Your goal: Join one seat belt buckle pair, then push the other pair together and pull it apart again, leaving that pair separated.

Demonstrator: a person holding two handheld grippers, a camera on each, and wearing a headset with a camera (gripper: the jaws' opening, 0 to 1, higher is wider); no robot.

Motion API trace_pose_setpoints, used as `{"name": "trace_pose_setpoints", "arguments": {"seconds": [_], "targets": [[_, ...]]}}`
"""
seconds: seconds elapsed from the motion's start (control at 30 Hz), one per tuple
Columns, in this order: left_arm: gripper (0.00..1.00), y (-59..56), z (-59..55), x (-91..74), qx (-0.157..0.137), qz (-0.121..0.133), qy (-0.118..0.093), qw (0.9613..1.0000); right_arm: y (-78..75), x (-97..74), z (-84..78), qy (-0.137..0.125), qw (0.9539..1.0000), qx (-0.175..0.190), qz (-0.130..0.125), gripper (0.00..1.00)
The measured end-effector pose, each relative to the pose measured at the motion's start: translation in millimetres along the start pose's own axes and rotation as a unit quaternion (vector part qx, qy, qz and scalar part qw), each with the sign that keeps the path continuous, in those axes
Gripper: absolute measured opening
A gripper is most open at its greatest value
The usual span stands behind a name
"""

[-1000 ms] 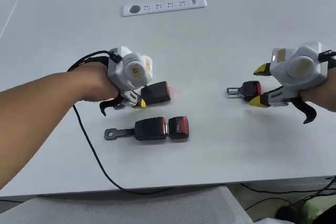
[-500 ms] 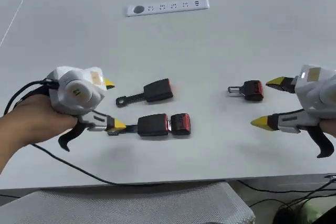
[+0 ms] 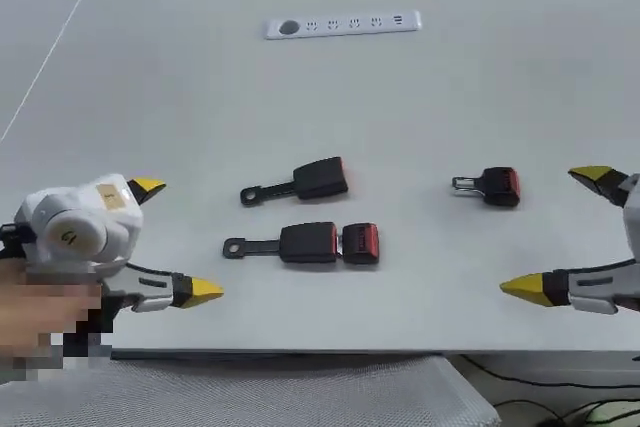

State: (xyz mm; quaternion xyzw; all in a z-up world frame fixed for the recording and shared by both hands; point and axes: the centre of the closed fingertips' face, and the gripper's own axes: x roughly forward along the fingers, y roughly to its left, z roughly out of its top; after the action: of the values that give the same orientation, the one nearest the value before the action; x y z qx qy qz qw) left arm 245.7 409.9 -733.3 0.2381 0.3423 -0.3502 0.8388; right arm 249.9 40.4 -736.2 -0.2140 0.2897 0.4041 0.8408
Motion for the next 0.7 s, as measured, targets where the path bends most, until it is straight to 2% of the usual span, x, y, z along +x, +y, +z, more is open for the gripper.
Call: {"name": "trace_pose_setpoints", "arguments": {"seconds": [0.1, 0.2, 0.47, 0.7], "targets": [[1.0, -3.5, -11.9, -4.1, -0.016, -0.006, 0.012, 0.9998, -0.5, 0.5, 0.3, -0.001, 1.0, 0.004, -0.003, 1.0], [1.0, -2.9, -17.4, -7.5, -0.019, 0.001, 0.015, 0.9997, 1.7, 2.8, 1.8, -0.004, 0.9999, 0.009, -0.004, 1.0], [1.0, -5.3, -21.8, -9.4, -0.021, 0.012, 0.014, 0.9996, 2.3, 7.9, 5.7, -0.007, 0.9998, 0.015, -0.013, 1.0], [1.0, -2.9, -19.0, -9.1, -0.025, 0.018, 0.006, 0.9995, 3.2, 8.6, 8.9, -0.013, 0.9996, 0.021, -0.016, 1.0]]}}
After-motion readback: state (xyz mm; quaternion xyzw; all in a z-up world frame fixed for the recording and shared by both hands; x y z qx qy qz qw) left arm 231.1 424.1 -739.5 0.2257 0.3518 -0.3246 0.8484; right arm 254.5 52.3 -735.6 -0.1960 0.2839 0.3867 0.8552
